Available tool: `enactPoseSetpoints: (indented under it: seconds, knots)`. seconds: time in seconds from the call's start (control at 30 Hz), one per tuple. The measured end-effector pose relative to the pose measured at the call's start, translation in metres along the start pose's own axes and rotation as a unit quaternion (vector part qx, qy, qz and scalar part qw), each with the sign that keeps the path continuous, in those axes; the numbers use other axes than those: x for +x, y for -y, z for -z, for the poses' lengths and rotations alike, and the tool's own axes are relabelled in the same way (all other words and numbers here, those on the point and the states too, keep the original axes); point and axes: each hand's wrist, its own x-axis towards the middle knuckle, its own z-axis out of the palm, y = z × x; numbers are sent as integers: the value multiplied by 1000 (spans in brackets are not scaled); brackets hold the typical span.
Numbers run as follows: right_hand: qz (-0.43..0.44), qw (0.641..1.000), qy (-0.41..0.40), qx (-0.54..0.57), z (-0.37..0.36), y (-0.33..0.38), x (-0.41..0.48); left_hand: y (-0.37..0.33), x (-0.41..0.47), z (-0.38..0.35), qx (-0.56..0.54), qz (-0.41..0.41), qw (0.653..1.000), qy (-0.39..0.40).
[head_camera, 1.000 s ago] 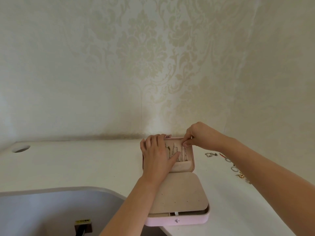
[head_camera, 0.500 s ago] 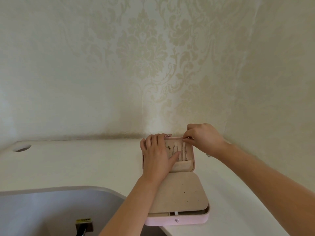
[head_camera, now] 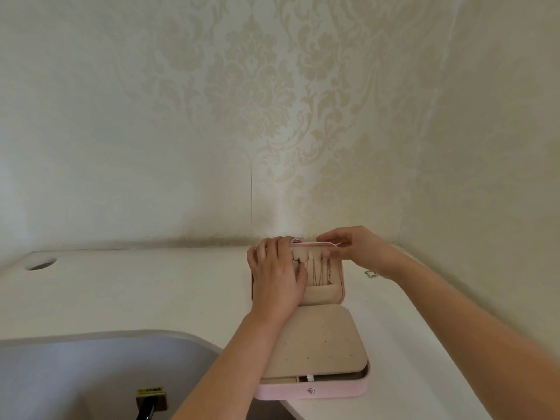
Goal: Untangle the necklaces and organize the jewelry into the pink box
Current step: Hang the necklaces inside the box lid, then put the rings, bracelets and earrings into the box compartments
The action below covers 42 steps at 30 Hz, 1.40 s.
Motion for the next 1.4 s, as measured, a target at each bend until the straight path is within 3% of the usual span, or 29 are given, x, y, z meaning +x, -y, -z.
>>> enactPoseSetpoints:
  seconds: [0.1,0.3,0.43,0.5,0.63,0.77,0.87,0.93,1.1,1.2,1.33,1.4]
  knots:
    - [1,996,-1,90,-3,-7,0,-1,2,2,-7,2,1000,-2]
    - [-9,989,-59,132,-11,-6,8,-2,2,6,-30,21,999,-11]
    - [-8,988,-69,140,-13,-1,12,2,4,12,-52,127,990,-11]
    - [-15,988,-67,141,-14,-1,12,1,6,21,-119,197,973,5]
    - [-22,993,-67,91,-16,-6,8,6,8,27,-250,313,916,7]
    - [83,988,-101,-80,-13,-4,-20,24,12,22,-360,444,819,52]
    - [119,983,5,-142,-13,-3,-53,34,6,24,-485,484,718,123]
    - [100,974,87,-182,-15,-6,-70,39,1,24,-522,470,693,159]
    - [67,958,166,-223,-17,-16,-86,43,-5,17,-499,506,690,141]
    - [65,945,193,-257,-17,-12,-89,38,-6,19,-477,500,711,132]
    - [97,913,209,-335,-20,-4,-96,31,-6,23,-447,483,741,133]
    - [156,888,192,-388,-21,0,-99,29,-8,27,-460,468,741,145]
